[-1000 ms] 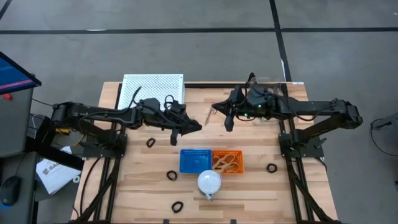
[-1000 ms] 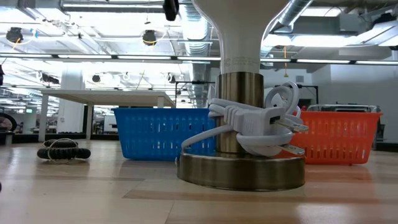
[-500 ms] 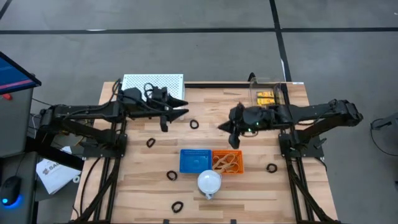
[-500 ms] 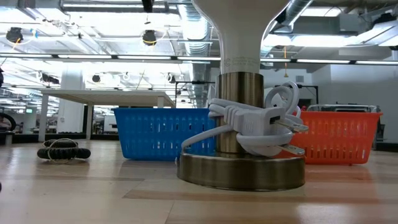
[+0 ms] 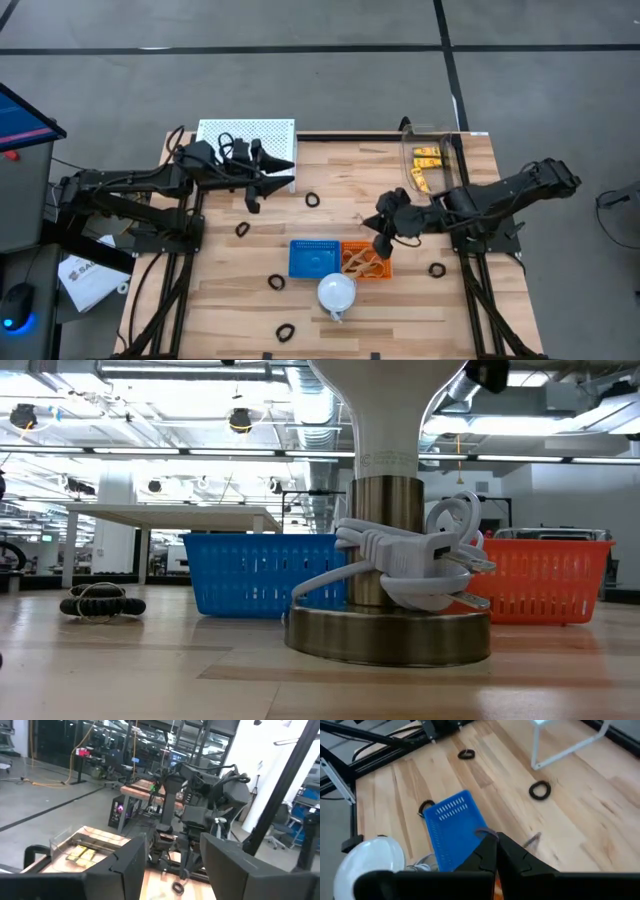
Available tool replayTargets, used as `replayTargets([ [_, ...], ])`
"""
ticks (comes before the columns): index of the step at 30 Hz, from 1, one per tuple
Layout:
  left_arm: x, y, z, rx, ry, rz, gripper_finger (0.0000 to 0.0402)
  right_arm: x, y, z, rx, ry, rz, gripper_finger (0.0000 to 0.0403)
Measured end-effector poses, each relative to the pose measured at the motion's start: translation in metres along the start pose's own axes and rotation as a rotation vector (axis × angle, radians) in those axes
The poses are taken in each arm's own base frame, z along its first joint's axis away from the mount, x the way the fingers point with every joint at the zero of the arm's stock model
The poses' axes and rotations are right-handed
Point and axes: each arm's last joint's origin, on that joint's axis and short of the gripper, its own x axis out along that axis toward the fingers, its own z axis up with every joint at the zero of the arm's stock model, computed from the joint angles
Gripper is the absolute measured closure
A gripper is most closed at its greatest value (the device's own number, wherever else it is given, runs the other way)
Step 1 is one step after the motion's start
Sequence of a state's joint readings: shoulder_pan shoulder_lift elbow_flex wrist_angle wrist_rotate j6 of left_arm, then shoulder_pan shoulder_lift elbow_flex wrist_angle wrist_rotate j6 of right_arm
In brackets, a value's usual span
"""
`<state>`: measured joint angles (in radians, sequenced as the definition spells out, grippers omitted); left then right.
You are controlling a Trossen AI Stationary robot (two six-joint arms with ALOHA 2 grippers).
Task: Pick & Place Office Desk Supplies
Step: Put the black rubber band into the orange basket
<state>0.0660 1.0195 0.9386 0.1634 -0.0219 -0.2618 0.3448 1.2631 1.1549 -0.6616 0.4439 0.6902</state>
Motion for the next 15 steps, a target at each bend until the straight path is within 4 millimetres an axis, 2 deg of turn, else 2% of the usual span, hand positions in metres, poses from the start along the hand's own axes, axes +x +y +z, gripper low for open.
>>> replayTargets([
  [4,0.001,-0.004,-0.002,-0.004,0.008,-0.016,0.0226,0.008,0.0,-0.021,0.05,0.044,-0.023,0.0403],
  [15,0.001,-0.008,-0.003,-0.011,0.013,-0.04,0.0231,0.02,0.001,-0.063,0.154,0.059,-0.043,0.0403],
])
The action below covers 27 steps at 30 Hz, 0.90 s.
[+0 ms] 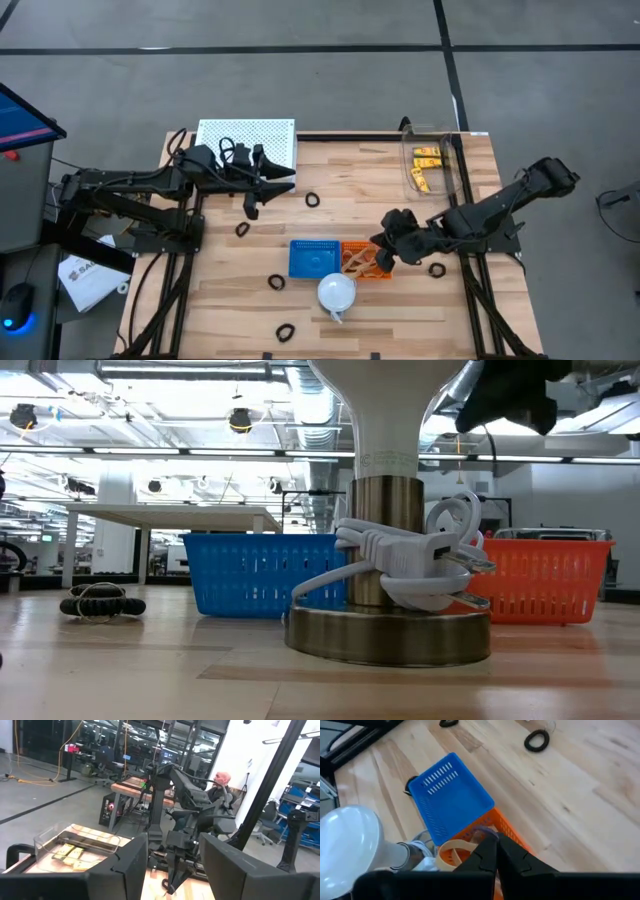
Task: Pick & Place Office Desk Supplies
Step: Put the black rubber band into the orange basket
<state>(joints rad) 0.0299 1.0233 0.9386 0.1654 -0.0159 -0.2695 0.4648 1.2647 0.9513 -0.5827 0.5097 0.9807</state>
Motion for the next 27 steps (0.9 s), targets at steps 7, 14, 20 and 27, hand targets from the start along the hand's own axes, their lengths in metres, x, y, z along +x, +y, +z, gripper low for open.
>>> replayTargets([
  [7,0.0,0.0,0.0,0.0,0.002,-0.008,0.0233,0.01,-0.007,-0.024,0.065,0.009,0.002,0.0403],
  [14,0.0,0.0,0.0,-0.007,-0.002,-0.013,0.0234,0.018,-0.016,-0.04,0.106,0.027,-0.016,0.0403],
  [20,0.0,-0.001,0.001,-0.008,-0.008,-0.024,0.0234,0.023,-0.021,-0.046,0.11,0.027,-0.016,0.0403],
  [27,0.0,-0.001,0.001,-0.008,-0.009,-0.025,0.0234,0.032,-0.027,-0.057,0.127,0.07,0.039,0.0403],
])
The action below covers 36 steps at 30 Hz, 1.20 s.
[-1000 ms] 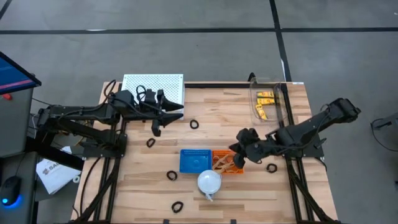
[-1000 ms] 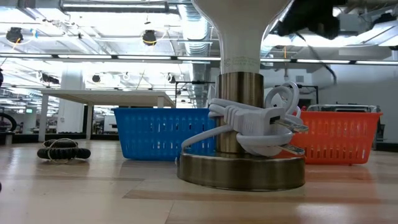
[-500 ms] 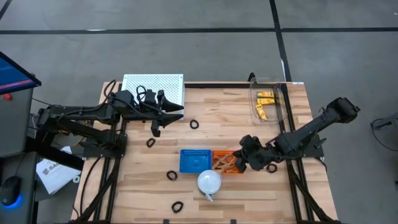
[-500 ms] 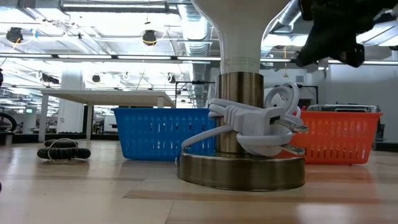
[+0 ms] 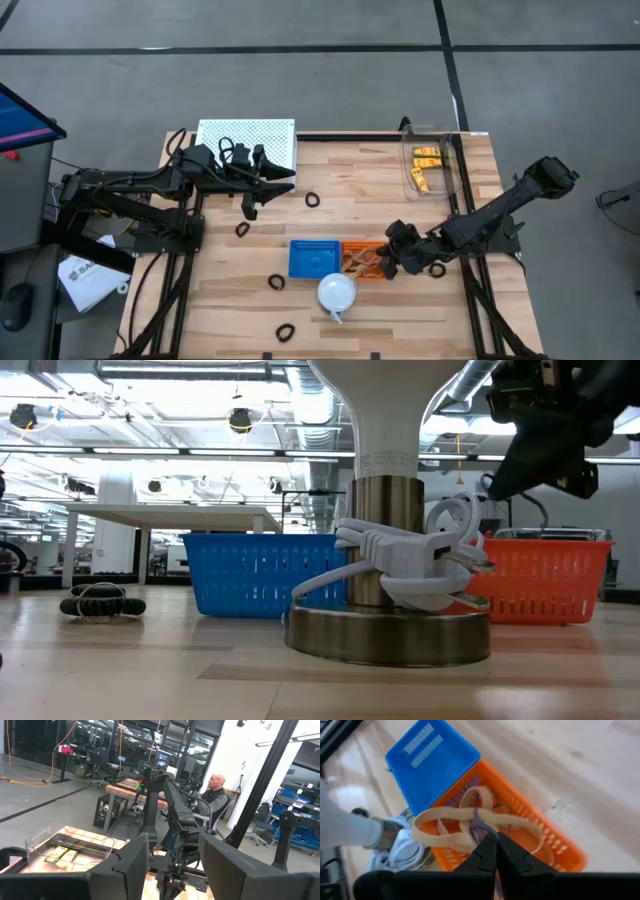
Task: Pick & Place Office Desk Supplies
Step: Put the black rubber band into the orange basket, then put the black spring keychain into the blue basket
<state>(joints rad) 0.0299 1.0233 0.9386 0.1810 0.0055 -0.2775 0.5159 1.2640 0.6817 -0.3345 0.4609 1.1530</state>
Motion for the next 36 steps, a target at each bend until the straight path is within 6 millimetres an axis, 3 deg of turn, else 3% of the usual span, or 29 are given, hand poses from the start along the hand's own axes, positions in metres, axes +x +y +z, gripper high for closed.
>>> replayTargets([
  [6,0.0,0.0,0.0,0.0,0.0,0.0,0.0234,0.009,-0.008,-0.003,0.045,0.038,0.047,0.0403],
  [18,0.0,0.0,0.0,0.0,0.001,0.001,0.0234,0.024,-0.018,0.013,0.089,0.108,0.074,0.0394],
  [29,0.0,-0.004,-0.003,0.001,0.024,-0.012,0.0234,0.041,-0.018,0.009,0.18,0.151,0.062,0.0281],
  [36,0.0,-0.003,-0.004,0.002,0.035,-0.008,0.0234,0.038,-0.016,0.011,0.217,0.132,0.08,0.0228],
])
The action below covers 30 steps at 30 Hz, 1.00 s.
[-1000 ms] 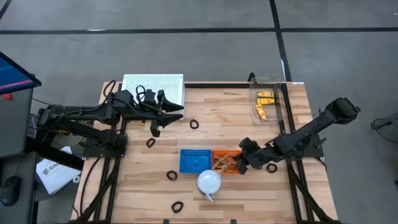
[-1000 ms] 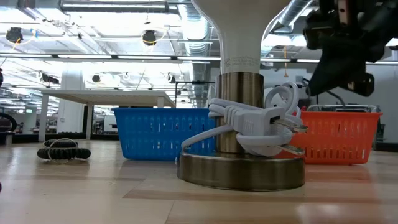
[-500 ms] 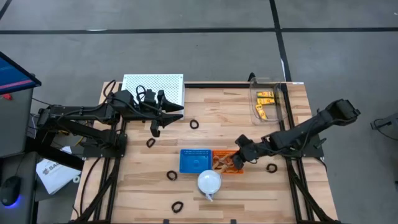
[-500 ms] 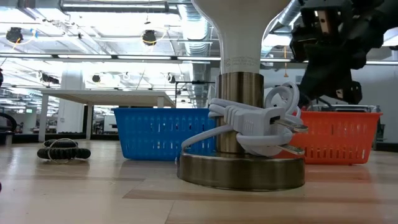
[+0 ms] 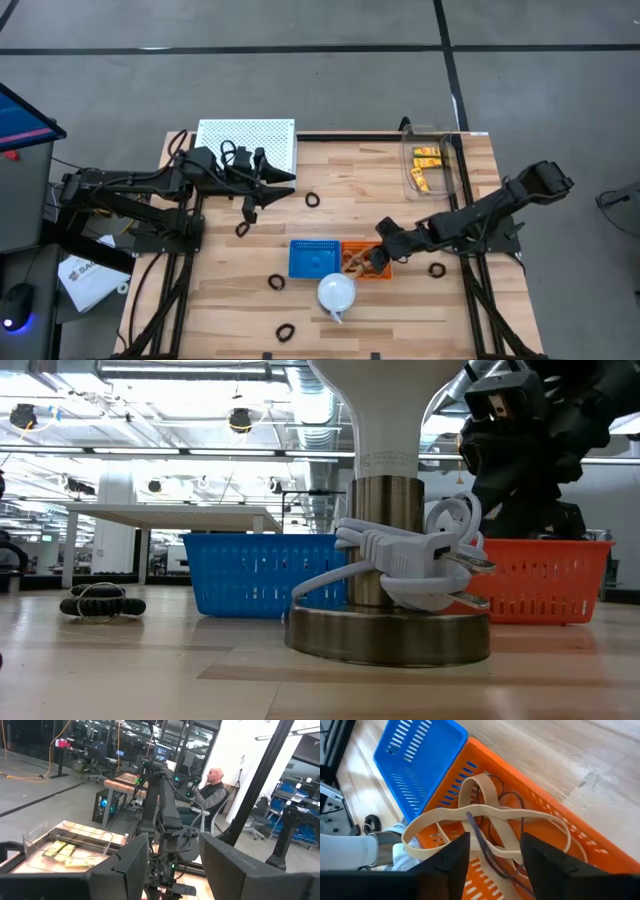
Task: Pick & Place Office Desk Supplies
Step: Put the black spring keychain into the blue basket
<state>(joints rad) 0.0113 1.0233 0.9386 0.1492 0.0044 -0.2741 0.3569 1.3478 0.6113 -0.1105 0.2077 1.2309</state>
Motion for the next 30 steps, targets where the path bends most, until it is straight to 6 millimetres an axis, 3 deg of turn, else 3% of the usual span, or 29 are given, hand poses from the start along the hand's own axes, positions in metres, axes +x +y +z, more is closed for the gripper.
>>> replayTargets([
  [9,-0.003,0.005,-0.017,-0.001,0.184,0.051,0.0234,-0.009,0.008,0.007,0.025,-0.112,0.061,0.0223],
  [20,-0.038,0.008,-0.071,-0.147,0.855,0.145,0.0234,-0.03,0.01,0.026,0.035,-0.209,0.129,0.0232],
  [26,-0.065,0.012,-0.105,-0.327,1.15,0.38,0.0234,-0.041,0.008,0.038,0.016,-0.262,0.147,0.0234],
  [30,-0.074,0.026,-0.133,-0.516,1.142,0.66,0.0234,-0.045,0.005,0.047,0.007,-0.297,0.146,0.0234],
])
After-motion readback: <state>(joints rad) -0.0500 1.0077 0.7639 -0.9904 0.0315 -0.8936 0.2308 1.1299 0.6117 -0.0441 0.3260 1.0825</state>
